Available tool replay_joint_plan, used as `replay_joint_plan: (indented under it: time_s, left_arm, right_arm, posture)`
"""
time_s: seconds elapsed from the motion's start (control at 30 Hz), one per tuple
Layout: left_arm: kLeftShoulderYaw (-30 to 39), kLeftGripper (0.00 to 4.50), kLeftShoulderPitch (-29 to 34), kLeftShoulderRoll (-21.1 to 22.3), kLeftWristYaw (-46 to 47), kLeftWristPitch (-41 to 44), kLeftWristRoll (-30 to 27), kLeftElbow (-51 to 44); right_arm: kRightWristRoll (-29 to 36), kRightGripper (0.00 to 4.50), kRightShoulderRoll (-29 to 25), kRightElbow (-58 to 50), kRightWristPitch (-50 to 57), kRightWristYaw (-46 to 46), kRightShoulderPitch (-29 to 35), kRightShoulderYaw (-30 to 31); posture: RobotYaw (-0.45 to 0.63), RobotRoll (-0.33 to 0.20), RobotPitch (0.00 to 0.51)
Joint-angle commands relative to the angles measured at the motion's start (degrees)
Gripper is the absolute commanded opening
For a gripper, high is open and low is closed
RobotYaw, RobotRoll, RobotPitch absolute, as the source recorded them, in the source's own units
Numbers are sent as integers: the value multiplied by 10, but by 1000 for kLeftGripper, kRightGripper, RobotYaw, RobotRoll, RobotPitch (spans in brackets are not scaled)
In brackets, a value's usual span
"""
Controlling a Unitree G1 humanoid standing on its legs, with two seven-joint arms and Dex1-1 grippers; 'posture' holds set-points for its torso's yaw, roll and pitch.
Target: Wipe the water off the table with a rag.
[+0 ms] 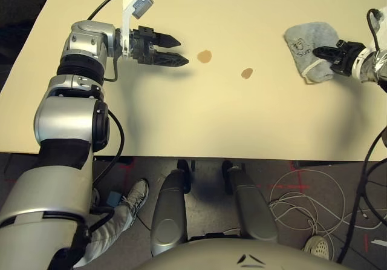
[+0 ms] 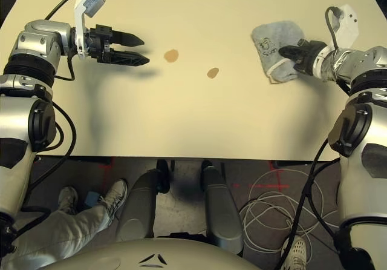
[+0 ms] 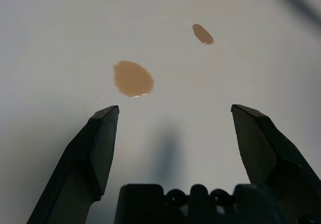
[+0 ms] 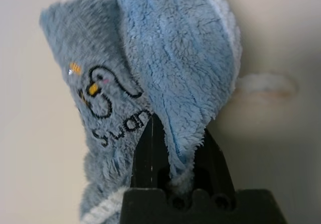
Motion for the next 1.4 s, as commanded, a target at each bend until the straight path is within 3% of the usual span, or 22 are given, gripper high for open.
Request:
replay_joint_plan:
  time_s: [0.03, 0.33, 0.47, 0.67, 0.87, 1.07, 1.4]
  left_arm:
    - [-9, 4500, -4, 7, -8, -6, 12, -1]
    - [-21, 4500, -13, 10, -20, -13, 27, 6]
    - [-33, 4500, -15, 16, -40, -7, 36, 9]
    - [-36, 4500, -19, 25, -48, -7, 45, 15]
    - [-33, 4500, -22, 27, -46, -11, 46, 19]
    - [-30, 4500, -16, 23, -47, -12, 42, 19]
    - [-25, 4500, -16, 6, -37, -20, 40, 25]
  right_arm:
    - [-20, 87, 10, -49, -42, -13, 14, 24]
    - [72, 87, 108, -362, 162, -84, 27, -14]
    - [121, 87, 186, -503, 285, -147, 48, -38]
    - [156, 87, 325, -615, 387, -244, 76, -61]
    - [170, 87, 412, -664, 429, -294, 103, -59]
    - [153, 87, 414, -705, 443, -329, 161, -58]
    - [139, 87, 319, -765, 463, -348, 225, -89]
  posture:
    - [-13, 0, 329]
    - [-40, 0, 324]
    - [-48, 0, 321]
    - [-49, 0, 323]
    - [-45, 0, 325]
    - [-50, 0, 328]
    - [-84, 0, 333]
